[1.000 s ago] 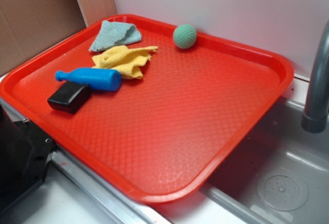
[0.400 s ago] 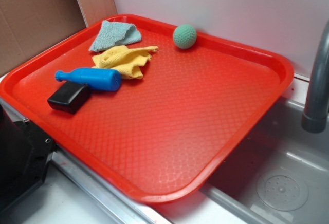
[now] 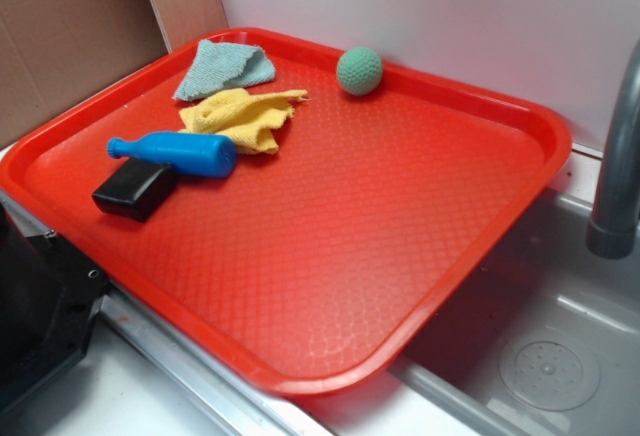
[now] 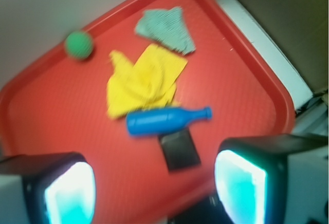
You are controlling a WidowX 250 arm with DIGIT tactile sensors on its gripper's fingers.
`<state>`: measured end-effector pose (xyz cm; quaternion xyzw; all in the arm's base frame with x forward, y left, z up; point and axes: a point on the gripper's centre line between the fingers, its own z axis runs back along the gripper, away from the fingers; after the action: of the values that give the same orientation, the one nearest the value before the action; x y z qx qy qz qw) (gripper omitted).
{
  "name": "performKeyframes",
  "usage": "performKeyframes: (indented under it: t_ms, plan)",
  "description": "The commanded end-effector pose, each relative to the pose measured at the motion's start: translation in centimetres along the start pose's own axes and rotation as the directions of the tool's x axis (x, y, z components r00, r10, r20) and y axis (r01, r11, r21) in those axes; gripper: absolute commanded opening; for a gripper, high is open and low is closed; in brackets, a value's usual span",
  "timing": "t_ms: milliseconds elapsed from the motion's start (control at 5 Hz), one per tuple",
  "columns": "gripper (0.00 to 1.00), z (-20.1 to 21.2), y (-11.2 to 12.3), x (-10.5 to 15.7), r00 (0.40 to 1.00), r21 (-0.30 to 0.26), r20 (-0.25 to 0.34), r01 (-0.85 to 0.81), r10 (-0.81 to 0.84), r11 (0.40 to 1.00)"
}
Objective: Grab the blue cloth.
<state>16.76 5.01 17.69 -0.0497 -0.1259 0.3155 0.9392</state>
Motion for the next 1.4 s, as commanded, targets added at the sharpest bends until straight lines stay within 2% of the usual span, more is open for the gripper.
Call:
performKeyframes:
  t_ms: [0, 400, 600, 800, 1000, 1200]
  plan:
    - [1.0, -4.6, 2.1, 5.2, 0.981, 0.025, 0.114, -0.158, 0.154, 0.987]
    - [1.0, -12.0, 3.0, 10.8, 0.962, 0.093, 0.192, -0.215, 0.194, 0.972]
    - [1.0, -14.4, 3.3, 12.5, 0.959, 0.054, 0.169, -0.238, 0.226, 0.97]
    - [1.0, -16.7, 2.3, 13.8, 0.976, 0.022, 0.143, -0.172, 0.167, 0.985]
    - [0.85, -17.6, 2.1, 14.1, 0.978, 0.04, 0.135, -0.168, 0.161, 0.985]
    - [0.0, -18.4, 2.3, 14.3, 0.977, 0.035, 0.116, -0.182, 0.177, 0.983]
